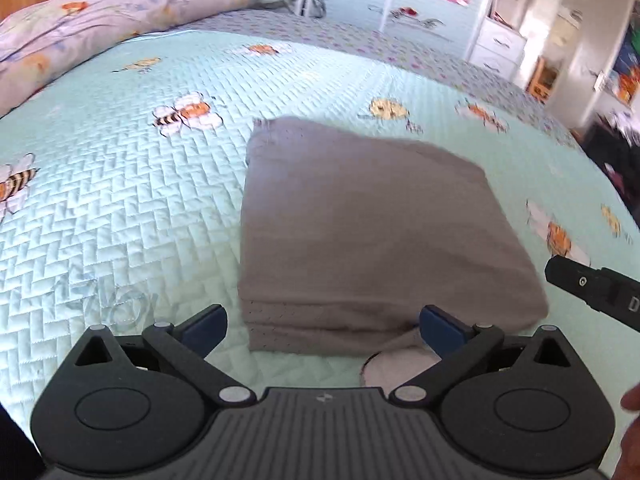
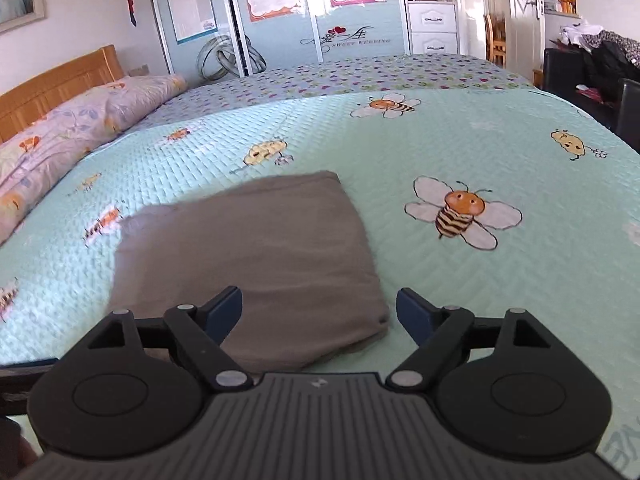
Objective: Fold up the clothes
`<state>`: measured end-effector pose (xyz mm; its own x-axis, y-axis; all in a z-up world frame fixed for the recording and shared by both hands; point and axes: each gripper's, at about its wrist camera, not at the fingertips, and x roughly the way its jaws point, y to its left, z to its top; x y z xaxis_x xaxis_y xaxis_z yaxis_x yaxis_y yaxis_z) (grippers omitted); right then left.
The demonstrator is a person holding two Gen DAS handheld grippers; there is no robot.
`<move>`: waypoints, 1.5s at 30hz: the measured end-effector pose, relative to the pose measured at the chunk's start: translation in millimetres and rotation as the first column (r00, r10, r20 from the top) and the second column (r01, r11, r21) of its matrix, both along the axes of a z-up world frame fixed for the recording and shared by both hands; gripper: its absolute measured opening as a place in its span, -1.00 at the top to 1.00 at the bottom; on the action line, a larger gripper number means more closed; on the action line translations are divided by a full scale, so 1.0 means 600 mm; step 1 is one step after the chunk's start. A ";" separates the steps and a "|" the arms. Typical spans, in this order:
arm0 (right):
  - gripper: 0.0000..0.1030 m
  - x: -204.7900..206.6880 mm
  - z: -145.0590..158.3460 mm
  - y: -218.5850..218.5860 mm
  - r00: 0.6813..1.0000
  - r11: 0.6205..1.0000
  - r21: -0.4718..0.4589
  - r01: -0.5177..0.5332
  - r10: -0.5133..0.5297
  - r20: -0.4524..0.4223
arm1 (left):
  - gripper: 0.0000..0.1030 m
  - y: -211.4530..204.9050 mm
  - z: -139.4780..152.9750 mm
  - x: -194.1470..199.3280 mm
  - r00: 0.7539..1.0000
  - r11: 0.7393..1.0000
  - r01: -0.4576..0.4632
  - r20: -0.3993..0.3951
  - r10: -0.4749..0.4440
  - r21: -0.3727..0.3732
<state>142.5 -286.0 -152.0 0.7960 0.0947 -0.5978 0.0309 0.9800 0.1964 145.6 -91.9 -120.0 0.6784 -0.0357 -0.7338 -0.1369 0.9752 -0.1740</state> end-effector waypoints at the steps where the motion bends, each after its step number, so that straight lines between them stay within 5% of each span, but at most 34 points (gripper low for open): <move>1: -0.71 -0.001 0.010 -0.002 1.000 1.000 0.012 0.003 -0.003 0.000 | -0.98 -0.004 0.009 -0.001 1.000 1.000 -0.016 0.007 0.016 -0.002; 16: -0.75 -0.030 0.141 0.036 0.997 0.996 -0.085 -0.016 0.022 0.070 | -0.98 -0.021 0.160 -0.029 0.995 0.995 -0.061 0.086 0.054 0.075; 21: -0.77 -0.046 0.155 0.048 0.997 0.994 -0.109 -0.011 0.019 0.076 | -0.98 -0.028 0.154 -0.043 0.997 0.995 -0.045 0.074 0.038 0.092; 26: -0.78 -0.051 0.141 0.054 0.999 0.993 -0.119 0.008 -0.002 0.049 | -0.98 -0.029 0.106 -0.031 0.999 0.995 -0.038 -0.032 0.041 0.094; 45: -0.77 -0.055 0.119 0.083 1.000 0.990 -0.141 -0.009 0.013 0.026 | -0.98 -0.020 0.108 -0.033 0.999 0.995 -0.043 -0.005 0.043 0.090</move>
